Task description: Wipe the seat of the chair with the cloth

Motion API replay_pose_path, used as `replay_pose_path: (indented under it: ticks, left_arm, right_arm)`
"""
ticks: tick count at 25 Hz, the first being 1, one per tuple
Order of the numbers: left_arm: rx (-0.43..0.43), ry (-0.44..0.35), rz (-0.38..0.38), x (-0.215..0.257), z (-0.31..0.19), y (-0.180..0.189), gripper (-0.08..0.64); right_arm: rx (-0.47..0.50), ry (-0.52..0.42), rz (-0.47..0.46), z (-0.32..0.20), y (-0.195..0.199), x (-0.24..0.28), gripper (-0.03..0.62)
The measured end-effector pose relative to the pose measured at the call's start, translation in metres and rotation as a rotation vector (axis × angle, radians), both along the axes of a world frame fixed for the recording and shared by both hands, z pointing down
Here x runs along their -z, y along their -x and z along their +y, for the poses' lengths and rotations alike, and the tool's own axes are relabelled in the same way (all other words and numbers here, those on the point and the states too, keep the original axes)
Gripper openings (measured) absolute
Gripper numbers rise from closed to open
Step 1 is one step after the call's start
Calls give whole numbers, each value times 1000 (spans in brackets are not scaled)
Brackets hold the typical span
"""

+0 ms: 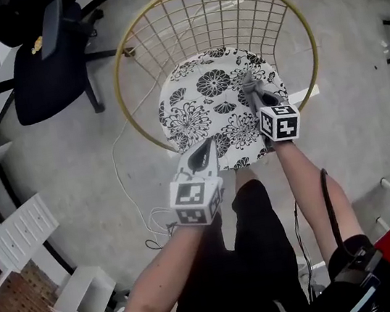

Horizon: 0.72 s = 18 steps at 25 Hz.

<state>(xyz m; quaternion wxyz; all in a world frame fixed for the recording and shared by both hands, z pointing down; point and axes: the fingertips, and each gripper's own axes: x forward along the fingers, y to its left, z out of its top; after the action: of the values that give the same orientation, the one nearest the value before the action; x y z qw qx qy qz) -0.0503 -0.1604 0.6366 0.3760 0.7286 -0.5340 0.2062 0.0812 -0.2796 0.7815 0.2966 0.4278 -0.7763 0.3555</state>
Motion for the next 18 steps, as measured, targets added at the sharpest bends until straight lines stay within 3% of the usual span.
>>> replay_pose_path:
  ticks: [11, 18]
  left_arm:
    - [-24, -19, -13, 17, 1, 2, 8]
    - [-13, -2, -16, 23, 21, 24, 8]
  right_arm:
    - [-116, -33, 127, -1, -75, 18, 21]
    - [-95, -81, 137, 19, -63, 40, 21]
